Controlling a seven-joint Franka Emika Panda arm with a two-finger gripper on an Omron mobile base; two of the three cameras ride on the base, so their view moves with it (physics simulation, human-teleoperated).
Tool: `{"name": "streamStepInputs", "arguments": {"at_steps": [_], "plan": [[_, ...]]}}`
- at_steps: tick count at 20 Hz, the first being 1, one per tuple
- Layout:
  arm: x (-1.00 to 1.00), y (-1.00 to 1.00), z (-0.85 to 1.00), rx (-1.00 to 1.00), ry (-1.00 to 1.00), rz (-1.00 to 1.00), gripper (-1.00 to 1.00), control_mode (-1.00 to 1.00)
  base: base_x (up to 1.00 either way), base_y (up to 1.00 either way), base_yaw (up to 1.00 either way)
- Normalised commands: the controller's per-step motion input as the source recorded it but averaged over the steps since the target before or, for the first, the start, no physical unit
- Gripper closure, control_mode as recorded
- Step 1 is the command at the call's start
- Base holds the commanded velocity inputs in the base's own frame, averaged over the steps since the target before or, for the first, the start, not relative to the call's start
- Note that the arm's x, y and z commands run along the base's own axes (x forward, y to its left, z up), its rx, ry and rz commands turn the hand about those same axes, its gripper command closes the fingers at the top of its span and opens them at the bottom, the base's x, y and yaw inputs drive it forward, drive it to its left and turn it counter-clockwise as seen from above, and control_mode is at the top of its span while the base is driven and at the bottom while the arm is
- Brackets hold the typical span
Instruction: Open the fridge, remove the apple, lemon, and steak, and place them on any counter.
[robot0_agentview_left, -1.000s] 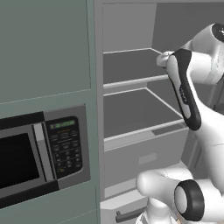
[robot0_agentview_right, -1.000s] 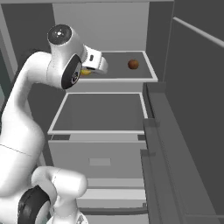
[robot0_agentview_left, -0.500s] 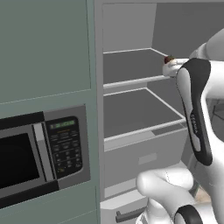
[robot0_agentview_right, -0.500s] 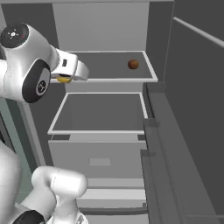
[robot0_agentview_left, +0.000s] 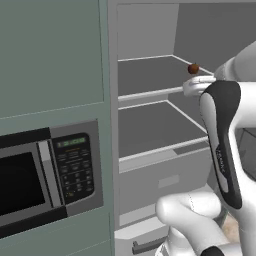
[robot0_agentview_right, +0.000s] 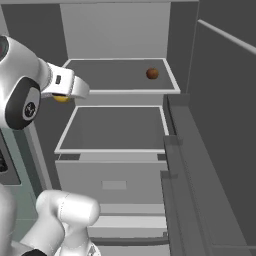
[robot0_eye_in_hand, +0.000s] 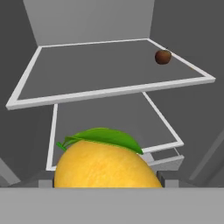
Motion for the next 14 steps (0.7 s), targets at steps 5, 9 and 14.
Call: {"name": "streamStepInputs", "arguments": {"at_steps": [5, 9, 14], "plan": [[-0.27, 0.03, 0.00, -0.01, 0.01, 0.01, 1.00, -1.00, 0.00, 0.00, 0.00], [-0.04, 0.00, -0.01, 0.00, 0.00, 0.00, 1.00, -1.00, 0.00, 0.00, 0.00], [-0.10, 0.00, -0.02, -0.01, 0.00, 0.00, 1.00, 1.00, -0.40, 0.07, 0.17]]}}
